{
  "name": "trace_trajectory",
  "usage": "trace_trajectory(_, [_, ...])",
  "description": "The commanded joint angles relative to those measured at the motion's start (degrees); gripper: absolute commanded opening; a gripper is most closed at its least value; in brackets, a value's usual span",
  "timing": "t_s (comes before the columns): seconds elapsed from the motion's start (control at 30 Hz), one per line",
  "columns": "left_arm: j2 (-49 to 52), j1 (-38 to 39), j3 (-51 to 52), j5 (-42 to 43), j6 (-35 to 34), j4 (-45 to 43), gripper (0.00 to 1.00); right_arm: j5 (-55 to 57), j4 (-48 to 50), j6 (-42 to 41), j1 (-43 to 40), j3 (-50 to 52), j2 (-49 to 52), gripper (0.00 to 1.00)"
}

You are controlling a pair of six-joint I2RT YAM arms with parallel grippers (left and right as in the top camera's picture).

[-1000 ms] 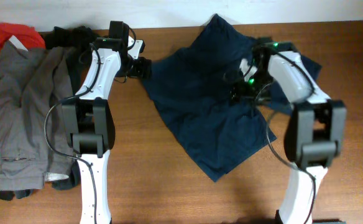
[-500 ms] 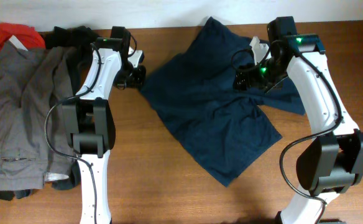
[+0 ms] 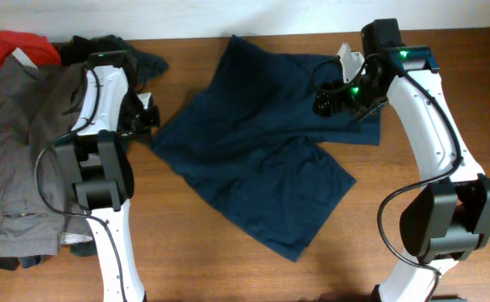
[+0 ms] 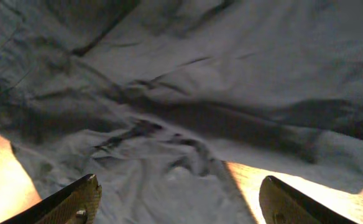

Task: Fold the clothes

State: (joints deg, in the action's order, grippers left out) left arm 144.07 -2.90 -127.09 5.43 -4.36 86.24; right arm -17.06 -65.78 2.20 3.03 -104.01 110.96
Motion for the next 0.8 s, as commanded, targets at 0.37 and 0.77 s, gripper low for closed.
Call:
trace_trajectory(0.37, [0.87,-0.33,-1.01,-14.08,-1.07,2.36,0.73,-0.31,1.22,-2.67,-0.55,-0.15,0.15,0.86])
trace_trajectory(0.77, [-10.14,-0.26,-8.81,-13.84,-2.51,0.63,0.75,-0.66,6.86,0.87,3.48,-0.04,5.57,0.75])
